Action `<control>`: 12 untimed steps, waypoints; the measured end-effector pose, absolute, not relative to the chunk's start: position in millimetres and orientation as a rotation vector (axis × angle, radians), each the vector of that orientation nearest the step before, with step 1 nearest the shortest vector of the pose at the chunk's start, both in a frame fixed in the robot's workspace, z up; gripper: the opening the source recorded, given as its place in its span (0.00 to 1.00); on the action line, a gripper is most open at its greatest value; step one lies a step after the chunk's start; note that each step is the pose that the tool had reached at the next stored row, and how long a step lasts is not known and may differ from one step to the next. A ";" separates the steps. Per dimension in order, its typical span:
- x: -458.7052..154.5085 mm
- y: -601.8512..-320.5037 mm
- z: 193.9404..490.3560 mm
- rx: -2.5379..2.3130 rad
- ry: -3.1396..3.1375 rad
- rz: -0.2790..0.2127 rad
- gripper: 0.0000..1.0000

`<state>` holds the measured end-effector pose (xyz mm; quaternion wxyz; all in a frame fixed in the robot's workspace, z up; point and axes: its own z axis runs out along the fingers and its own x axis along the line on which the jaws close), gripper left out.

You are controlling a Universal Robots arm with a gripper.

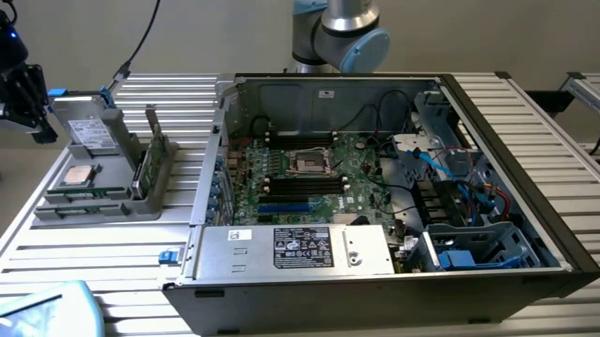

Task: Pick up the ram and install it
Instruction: 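Pick up the ram and move it above insertion slot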

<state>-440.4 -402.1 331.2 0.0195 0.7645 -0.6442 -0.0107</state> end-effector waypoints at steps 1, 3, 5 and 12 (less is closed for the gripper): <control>-440.4 -402.2 331.2 2.373 -1.999 -0.033 0.10; -440.4 -402.2 331.2 2.373 -1.999 -0.033 0.10; -440.4 -402.2 331.2 2.373 -1.999 -0.033 0.10; -440.4 -402.1 331.2 2.373 -1.999 -0.033 0.31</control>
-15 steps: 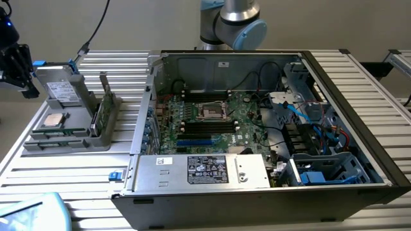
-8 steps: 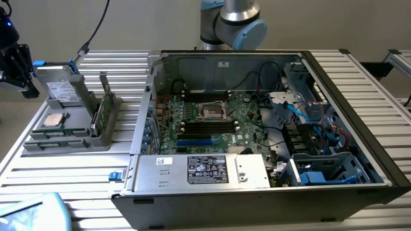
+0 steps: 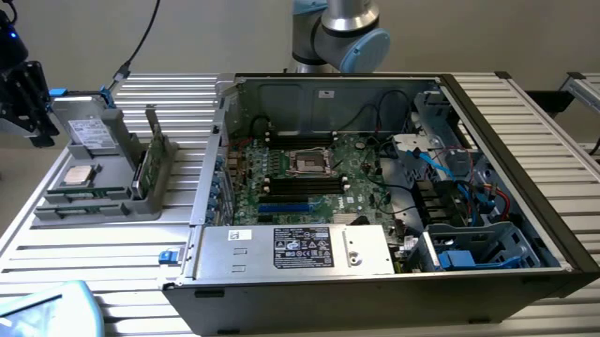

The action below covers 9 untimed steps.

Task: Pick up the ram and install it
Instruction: 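Pick up the ram and move it above insertion slot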

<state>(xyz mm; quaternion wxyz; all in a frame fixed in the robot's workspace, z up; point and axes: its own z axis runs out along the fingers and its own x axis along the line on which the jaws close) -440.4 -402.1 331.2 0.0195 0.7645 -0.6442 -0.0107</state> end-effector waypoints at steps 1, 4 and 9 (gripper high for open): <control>-440.4 -402.1 331.2 2.373 -1.999 -0.033 0.31; -440.4 -402.1 331.2 2.373 -1.999 -0.033 0.31; -440.4 -402.2 331.2 2.372 -1.999 -0.033 0.39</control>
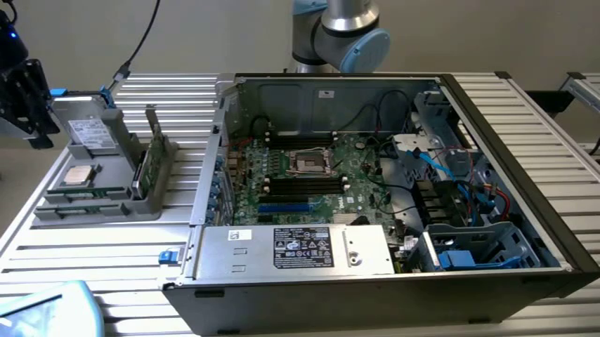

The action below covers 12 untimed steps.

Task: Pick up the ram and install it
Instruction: 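Pick up the ram and move it above insertion slot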

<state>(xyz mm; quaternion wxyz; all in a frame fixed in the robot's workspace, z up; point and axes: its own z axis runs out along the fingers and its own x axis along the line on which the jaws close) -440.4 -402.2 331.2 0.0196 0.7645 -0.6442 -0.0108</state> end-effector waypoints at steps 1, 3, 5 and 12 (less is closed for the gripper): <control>-440.4 -402.2 330.5 2.373 -1.999 -0.033 0.39; -440.3 -403.4 328.6 2.373 -1.999 -0.033 0.39; -440.4 -406.3 326.1 2.372 -1.999 -0.033 0.39; -440.3 -416.5 315.9 2.373 -1.999 -0.033 0.39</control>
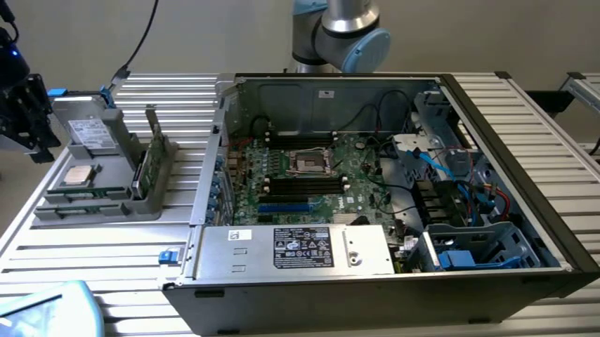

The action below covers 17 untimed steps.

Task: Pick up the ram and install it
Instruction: 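Pick up the ram and move it above insertion slot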

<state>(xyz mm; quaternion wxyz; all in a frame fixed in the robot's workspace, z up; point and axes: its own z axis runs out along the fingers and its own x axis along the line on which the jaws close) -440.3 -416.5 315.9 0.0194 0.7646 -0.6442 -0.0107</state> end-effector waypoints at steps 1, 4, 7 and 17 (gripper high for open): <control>-440.3 -417.2 314.2 2.373 -1.999 -0.033 0.39; -440.4 -418.7 308.6 2.373 -1.999 -0.033 0.39; -440.4 -419.5 303.2 2.373 -1.999 -0.033 0.39; -440.0 -423.3 285.0 2.373 -1.999 -0.033 0.39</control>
